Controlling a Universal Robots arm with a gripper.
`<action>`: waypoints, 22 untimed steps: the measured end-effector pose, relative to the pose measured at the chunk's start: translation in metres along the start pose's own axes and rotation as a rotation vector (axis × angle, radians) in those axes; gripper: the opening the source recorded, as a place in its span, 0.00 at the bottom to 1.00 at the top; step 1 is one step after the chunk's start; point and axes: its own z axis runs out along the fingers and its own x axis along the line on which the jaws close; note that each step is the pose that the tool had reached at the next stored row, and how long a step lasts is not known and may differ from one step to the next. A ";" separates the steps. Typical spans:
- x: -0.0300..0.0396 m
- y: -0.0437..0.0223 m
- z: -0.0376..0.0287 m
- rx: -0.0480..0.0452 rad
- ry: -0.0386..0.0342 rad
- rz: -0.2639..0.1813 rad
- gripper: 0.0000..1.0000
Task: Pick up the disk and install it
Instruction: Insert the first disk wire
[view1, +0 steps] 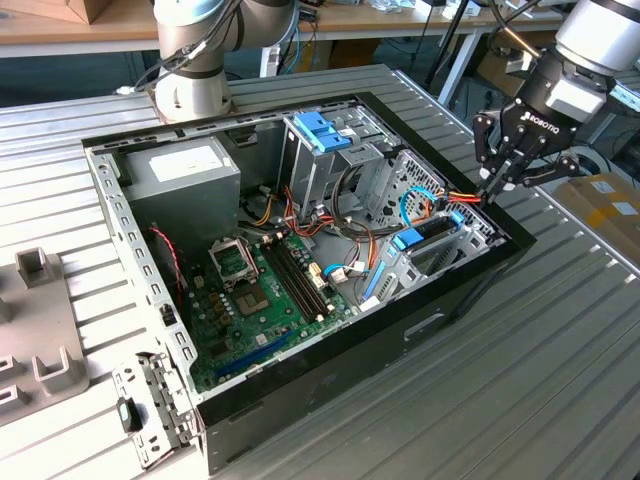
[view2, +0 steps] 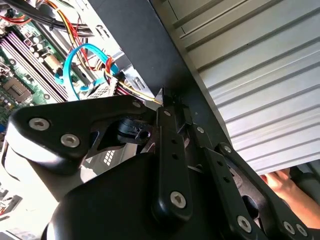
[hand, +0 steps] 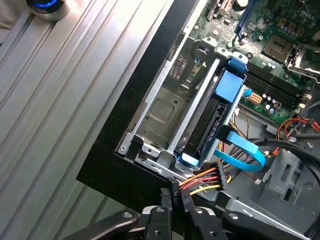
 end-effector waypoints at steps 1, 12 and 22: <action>-0.0005 -0.0002 0.0000 0.0006 -0.0010 0.000 0.19; -0.0068 0.0050 0.0007 0.0131 -0.0236 -0.003 0.17; -0.0107 0.0173 0.0021 0.0133 -0.0240 -0.003 0.17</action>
